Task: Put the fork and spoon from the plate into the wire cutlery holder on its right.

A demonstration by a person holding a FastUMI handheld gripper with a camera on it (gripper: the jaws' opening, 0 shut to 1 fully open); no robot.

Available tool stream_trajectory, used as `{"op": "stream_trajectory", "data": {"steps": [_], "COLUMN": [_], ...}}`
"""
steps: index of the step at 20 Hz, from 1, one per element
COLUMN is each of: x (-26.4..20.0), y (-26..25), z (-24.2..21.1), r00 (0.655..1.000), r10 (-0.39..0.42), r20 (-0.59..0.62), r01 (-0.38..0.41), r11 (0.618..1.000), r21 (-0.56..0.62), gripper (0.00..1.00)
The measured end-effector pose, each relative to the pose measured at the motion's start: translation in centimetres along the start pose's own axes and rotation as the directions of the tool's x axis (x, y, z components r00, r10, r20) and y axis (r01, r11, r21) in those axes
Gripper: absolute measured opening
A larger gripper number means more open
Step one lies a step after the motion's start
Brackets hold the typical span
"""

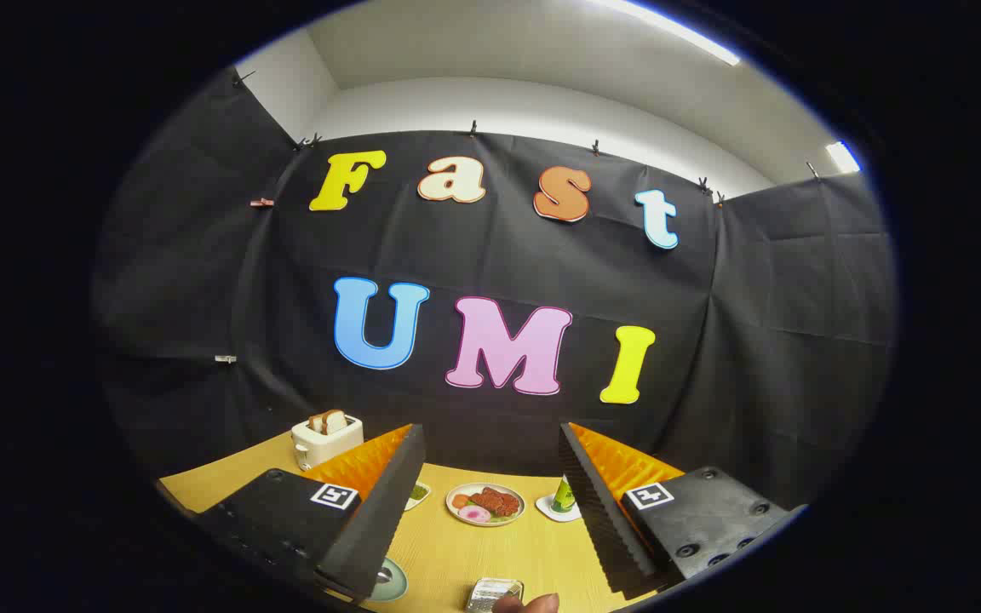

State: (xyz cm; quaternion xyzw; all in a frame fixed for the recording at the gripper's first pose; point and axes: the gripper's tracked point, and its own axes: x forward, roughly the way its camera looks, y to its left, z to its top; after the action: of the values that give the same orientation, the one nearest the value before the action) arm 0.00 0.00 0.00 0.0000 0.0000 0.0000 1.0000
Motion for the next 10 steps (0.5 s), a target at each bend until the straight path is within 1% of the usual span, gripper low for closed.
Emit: {"op": "stream_trajectory", "data": {"steps": [10], "x": [-0.05], "y": [0.16], "z": [0.29], "r00": [1.0], "r10": [0.0], "r20": [0.007], "r01": [0.0], "r11": [1.0], "r21": [-0.012], "gripper": [0.98]}}
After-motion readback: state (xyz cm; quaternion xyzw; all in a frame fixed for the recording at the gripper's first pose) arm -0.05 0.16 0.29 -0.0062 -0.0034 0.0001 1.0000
